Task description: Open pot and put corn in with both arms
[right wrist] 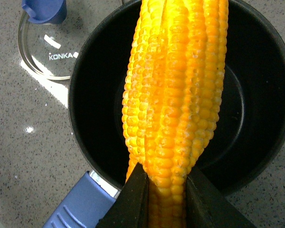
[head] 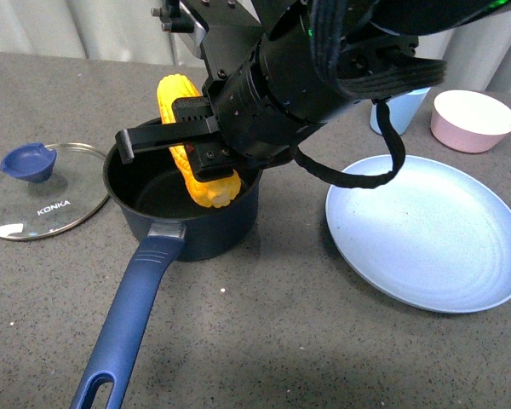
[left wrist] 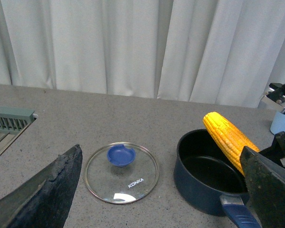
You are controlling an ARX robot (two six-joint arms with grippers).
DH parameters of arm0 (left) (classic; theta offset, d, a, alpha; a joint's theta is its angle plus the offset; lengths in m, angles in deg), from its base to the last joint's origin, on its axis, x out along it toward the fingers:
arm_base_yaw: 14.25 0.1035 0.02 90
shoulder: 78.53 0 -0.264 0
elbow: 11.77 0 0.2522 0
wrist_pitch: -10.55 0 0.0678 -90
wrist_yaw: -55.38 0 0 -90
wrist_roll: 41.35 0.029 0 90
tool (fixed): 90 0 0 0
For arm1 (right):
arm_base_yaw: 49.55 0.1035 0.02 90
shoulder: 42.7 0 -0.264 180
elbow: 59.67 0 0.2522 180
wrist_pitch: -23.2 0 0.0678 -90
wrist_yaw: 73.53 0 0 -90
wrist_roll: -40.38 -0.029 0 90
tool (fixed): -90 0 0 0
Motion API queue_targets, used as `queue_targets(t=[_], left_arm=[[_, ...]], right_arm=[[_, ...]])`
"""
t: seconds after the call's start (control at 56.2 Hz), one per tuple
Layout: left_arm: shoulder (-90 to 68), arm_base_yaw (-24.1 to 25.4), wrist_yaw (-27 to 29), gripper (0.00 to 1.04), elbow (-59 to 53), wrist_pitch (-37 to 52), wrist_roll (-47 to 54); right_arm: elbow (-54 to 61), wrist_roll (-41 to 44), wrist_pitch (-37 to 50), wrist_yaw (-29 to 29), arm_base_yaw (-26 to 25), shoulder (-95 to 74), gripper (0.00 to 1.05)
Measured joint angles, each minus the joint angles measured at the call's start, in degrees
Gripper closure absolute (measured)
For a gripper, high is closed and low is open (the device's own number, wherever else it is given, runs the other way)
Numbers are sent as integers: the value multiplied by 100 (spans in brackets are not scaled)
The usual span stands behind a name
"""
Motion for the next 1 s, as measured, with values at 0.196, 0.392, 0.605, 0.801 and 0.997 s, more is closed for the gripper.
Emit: queue_targets(t=[0.196, 0.392, 0.605, 0.801, 0.997], left_arm=[[0, 0, 0, 7, 0, 0, 0], [0, 0, 0, 7, 0, 0, 0], [0, 0, 0, 7, 0, 0, 0], [0, 0, 0, 7, 0, 0, 0], [0, 0, 0, 7, 0, 0, -2]], right_arm=[[-299, -116, -133, -68, 13, -199, 91], [-337, -157, -103, -114, 9, -238, 55], [-33, -227, 164, -175, -44, -46, 20], [656, -219, 684, -485, -157, 597, 10], [1971, -151, 1432, -990, -511, 1886, 9]])
